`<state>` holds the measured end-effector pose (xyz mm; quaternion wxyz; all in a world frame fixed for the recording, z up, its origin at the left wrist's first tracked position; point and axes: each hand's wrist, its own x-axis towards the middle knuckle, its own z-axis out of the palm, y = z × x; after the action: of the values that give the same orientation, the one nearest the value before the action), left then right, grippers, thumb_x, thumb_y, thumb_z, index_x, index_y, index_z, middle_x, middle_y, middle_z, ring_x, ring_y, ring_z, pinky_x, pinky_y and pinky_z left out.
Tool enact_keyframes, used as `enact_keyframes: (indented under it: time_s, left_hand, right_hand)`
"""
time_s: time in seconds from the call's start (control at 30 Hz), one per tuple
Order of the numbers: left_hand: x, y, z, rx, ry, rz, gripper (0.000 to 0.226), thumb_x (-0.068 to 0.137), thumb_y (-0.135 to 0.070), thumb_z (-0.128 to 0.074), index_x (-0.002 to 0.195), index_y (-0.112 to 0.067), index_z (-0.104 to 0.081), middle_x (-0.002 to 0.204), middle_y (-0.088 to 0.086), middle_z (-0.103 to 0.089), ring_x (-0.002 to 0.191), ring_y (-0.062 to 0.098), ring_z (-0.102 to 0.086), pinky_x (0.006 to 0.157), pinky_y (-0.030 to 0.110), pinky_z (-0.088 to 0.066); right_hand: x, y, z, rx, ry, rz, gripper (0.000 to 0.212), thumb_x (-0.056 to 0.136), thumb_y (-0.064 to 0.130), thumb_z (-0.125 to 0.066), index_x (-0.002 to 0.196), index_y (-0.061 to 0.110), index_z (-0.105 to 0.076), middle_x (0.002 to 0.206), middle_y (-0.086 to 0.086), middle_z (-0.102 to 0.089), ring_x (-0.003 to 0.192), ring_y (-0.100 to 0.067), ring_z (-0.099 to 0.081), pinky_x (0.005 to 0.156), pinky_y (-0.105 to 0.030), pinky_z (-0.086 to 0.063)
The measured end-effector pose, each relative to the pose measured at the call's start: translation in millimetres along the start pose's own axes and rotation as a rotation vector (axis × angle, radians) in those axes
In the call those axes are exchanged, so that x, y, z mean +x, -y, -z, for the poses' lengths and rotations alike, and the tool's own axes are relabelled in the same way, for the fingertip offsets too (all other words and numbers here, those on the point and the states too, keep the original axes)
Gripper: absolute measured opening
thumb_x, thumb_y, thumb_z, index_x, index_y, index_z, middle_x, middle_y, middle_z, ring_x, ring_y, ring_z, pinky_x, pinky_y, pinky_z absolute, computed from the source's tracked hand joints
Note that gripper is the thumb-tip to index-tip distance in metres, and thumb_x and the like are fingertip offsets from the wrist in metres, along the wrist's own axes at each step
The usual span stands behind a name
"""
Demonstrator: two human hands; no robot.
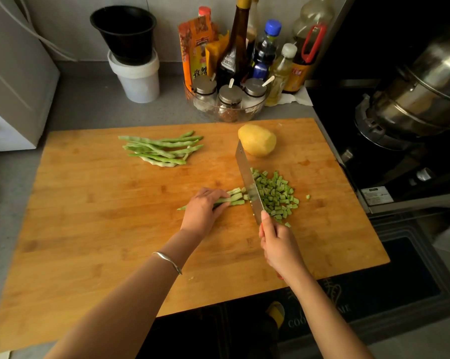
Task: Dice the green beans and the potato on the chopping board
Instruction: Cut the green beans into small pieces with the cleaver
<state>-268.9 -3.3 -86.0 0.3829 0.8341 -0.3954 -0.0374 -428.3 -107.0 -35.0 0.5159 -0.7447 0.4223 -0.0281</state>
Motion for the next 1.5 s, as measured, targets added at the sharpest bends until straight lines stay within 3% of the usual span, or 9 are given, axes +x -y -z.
enact_keyframes:
  time_s: [0.33,0.63,0.8,1.2,1.37,1.5]
  left_hand:
    - [-2.2,6.0,-1.9,0.015,0.031,-0.021,0.022,0.081,-0.019,-0.073,0.102,-0.013,-0.068,0.105,0.003,-0.07,0.102,0.026,-0.059,0.082,0.037,-0.051]
    - [-7.4,22.0,10.7,0.015,0.019,0.03,0.026,0.081,-0.02,-0.073,0.105,-0.011,-0.07,0.11,0.0,-0.069,0.103,0.021,-0.057,0.087,0.028,-0.045]
    - [-3.2,16.6,6.5,-0.037,0.04,0.036,0.026,0.081,-0.023,-0.073,0.105,-0.013,-0.07,0.112,0.0,-0.068,0.106,0.018,-0.057,0.092,0.029,-0.046]
    - [0.1,9.4,-1.8,-0.022,0.032,0.012,0.027,0.082,-0.024,-0.072,0.108,-0.016,-0.071,0.113,0.0,-0.069,0.106,0.015,-0.06,0.09,0.032,-0.051]
    - [-1.9,11.8,-3.9,-0.076,0.017,0.109,0.036,0.083,-0.028,-0.072,0.117,-0.02,-0.065,0.112,0.0,-0.068,0.106,0.016,-0.06,0.091,0.022,-0.044]
    - [0.2,12.0,-4.2,-0.075,0.022,0.095,0.031,0.081,-0.026,-0.073,0.112,-0.02,-0.07,0.111,-0.003,-0.069,0.107,0.011,-0.059,0.096,0.027,-0.046]
  right_hand:
    - [-1.2,1.7,-0.3,0.022,0.035,0.028,0.056,0.096,0.059,-0.034,0.065,0.014,-0.044,0.042,0.007,-0.032,0.038,-0.012,-0.031,0.047,-0.027,-0.024]
    - [0.6,1.1,-2.6,-0.016,0.12,-0.017,0.056,0.098,0.059,-0.033,0.066,0.015,-0.045,0.042,0.008,-0.034,0.035,-0.007,-0.032,0.046,-0.027,-0.025]
    - [5.2,-2.9,-0.3,-0.044,0.034,-0.043,0.058,0.097,0.06,-0.032,0.064,0.015,-0.045,0.039,0.007,-0.035,0.037,-0.011,-0.033,0.048,-0.029,-0.026]
    - [0.3,2.1,-6.7,-0.076,0.084,-0.047,0.057,0.095,0.063,-0.032,0.065,0.016,-0.046,0.043,0.007,-0.035,0.041,-0.012,-0.034,0.048,-0.029,-0.026]
    - [-1.5,4.5,-4.3,-0.058,0.069,-0.018,0.057,0.097,0.059,-0.03,0.065,0.015,-0.044,0.039,0.008,-0.034,0.035,-0.007,-0.031,0.048,-0.026,-0.025]
    - [-4.4,11.3,-3.7,-0.028,0.07,0.023,0.056,0.098,0.058,-0.03,0.067,0.013,-0.044,0.04,0.007,-0.034,0.035,-0.008,-0.031,0.047,-0.025,-0.025]
